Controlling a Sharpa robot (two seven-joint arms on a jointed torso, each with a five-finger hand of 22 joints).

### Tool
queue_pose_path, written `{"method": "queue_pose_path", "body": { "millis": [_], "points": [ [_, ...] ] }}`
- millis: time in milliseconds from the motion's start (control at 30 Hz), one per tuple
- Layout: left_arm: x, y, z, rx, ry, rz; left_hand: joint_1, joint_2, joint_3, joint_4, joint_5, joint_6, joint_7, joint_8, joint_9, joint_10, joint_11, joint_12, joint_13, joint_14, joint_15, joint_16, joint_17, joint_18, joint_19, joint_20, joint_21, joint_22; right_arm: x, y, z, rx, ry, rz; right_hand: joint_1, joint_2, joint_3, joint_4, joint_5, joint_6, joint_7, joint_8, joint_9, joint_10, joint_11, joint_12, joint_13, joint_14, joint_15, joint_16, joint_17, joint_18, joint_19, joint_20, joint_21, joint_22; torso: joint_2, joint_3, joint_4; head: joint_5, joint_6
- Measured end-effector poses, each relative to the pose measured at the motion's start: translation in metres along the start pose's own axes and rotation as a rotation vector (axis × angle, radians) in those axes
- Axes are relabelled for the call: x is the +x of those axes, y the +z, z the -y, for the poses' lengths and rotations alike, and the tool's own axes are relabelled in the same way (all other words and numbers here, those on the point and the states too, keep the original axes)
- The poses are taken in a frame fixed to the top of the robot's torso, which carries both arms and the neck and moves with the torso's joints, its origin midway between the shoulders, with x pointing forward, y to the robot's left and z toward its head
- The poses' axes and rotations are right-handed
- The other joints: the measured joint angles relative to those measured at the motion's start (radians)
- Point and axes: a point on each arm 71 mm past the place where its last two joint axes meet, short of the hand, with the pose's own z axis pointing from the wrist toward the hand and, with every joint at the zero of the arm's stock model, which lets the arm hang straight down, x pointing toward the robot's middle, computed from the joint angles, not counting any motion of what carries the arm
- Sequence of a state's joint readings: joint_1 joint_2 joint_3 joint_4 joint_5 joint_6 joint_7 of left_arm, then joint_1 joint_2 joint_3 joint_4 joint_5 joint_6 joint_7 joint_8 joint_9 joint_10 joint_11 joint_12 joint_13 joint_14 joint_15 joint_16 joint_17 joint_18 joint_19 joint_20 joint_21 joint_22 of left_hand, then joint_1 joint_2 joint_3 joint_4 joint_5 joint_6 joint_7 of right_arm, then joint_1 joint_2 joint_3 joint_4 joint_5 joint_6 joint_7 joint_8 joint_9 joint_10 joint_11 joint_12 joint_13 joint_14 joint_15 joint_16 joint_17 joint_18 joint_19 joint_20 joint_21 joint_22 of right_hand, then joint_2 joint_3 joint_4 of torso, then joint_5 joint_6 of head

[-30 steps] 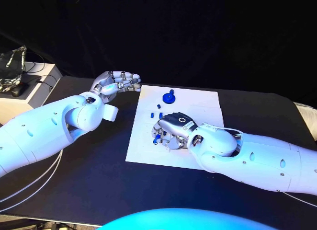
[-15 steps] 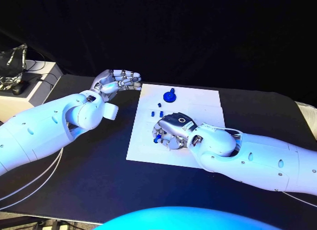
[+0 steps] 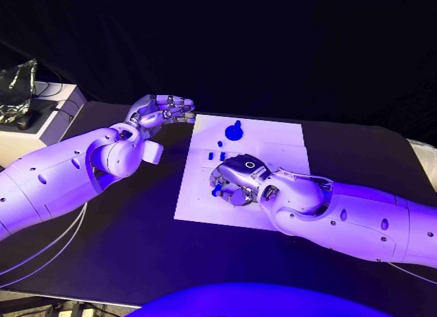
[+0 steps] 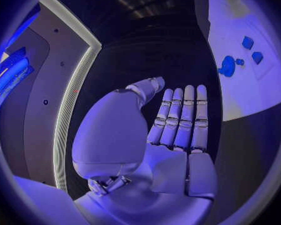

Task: Assemble the parts on the task board

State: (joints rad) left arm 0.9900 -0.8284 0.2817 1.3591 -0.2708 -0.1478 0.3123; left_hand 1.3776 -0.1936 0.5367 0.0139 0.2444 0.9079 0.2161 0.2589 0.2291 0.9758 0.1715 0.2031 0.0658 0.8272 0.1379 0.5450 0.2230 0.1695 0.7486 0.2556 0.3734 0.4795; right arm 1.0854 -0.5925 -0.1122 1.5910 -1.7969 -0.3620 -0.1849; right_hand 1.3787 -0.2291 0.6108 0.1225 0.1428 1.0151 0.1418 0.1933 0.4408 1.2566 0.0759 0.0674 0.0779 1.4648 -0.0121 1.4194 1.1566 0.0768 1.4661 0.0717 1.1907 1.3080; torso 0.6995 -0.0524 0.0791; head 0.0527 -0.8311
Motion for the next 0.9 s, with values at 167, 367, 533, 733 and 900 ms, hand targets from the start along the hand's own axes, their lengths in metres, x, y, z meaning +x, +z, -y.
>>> {"method": "queue_pose_path", "body": {
  "millis": [167,367,533,733,900],
  "points": [
    [0.0,0.0,0.0,-0.001,0.0,0.0,0.0,0.0,0.0,0.0,0.0,0.0,0.0,0.0,0.0,0.0,0.0,0.0,0.0,0.0,0.0,-0.003,0.0,0.0,0.0,0.0,0.0,-0.001,0.004,-0.002,0.0,-0.007,0.011,-0.006,-0.036,-0.04,-0.06,0.005,-0.022,-0.062,-0.008,-0.044,-0.022,-0.104,0.007,-0.004,-0.012,0.002,0.009,-0.008,-0.016,0.0,0.0,0.013,-0.069,0.0,0.0,0.0,0.0005,0.0,0.0],
    [0.0,0.0,0.0,-0.002,0.0,0.0,0.0,0.0,0.0,0.0,0.0,-0.002,0.002,0.0,0.0,0.0,0.0,0.0,0.0,0.0,0.0,-0.004,0.0,0.0,0.001,-0.001,0.0,-0.003,0.003,-0.006,0.002,-0.009,0.024,0.01,-0.025,-0.034,-0.174,0.015,-0.025,-0.074,-0.008,-0.064,-0.04,-0.168,0.018,-0.002,-0.013,0.0,0.011,-0.015,-0.041,0.0,0.0,0.018,-0.123,0.0,-0.001,0.0,0.0009,-0.002,0.001],
    [0.0,0.0,0.0,-0.003,0.0,0.0,0.0,0.0,0.0,0.0,0.0,-0.004,0.004,0.0,-0.001,0.0,0.0,0.0,0.0,0.0,0.0,-0.004,-0.001,0.0,0.004,-0.004,-0.005,-0.004,0.001,-0.01,0.005,-0.005,0.04,0.036,-0.006,-0.015,-0.238,0.03,-0.024,-0.075,-0.01,-0.07,-0.051,-0.169,0.017,0.004,-0.013,0.0,0.011,-0.015,-0.041,0.0,0.0,0.018,-0.129,0.0,-0.001,0.0003,0.0012,-0.002,0.001],
    [-0.001,0.0,-0.001,-0.005,0.001,0.001,0.0,0.0,0.0,0.0,0.0,-0.004,0.004,0.0,-0.001,0.0,0.0,0.0,0.0,0.0,0.0,-0.004,-0.001,0.0,0.004,-0.004,-0.005,-0.005,-0.002,-0.015,0.008,0.006,0.054,0.076,0.002,-0.007,-0.252,0.033,-0.015,-0.073,-0.008,-0.07,-0.054,-0.169,0.017,0.008,-0.013,0.0,0.011,-0.015,-0.041,0.0,0.0,0.018,-0.129,0.0,-0.001,0.0009,0.0008,-0.002,0.004],
    [-0.001,0.0,-0.001,-0.007,0.001,0.002,0.0,0.0,0.0,0.0,0.0,-0.004,0.004,0.0,-0.001,0.0,0.0,0.0,0.0,0.0,0.0,-0.004,-0.001,0.0,0.004,-0.004,-0.005,-0.005,-0.007,-0.021,0.011,0.02,0.065,0.117,0.01,-0.007,-0.264,0.039,-0.011,-0.07,-0.004,-0.074,-0.058,-0.171,0.019,0.008,-0.013,0.0,0.011,-0.015,-0.043,0.0,0.0,0.018,-0.133,0.0,0.0,0.0012,0.0005,-0.005,0.007]
  ]
}}
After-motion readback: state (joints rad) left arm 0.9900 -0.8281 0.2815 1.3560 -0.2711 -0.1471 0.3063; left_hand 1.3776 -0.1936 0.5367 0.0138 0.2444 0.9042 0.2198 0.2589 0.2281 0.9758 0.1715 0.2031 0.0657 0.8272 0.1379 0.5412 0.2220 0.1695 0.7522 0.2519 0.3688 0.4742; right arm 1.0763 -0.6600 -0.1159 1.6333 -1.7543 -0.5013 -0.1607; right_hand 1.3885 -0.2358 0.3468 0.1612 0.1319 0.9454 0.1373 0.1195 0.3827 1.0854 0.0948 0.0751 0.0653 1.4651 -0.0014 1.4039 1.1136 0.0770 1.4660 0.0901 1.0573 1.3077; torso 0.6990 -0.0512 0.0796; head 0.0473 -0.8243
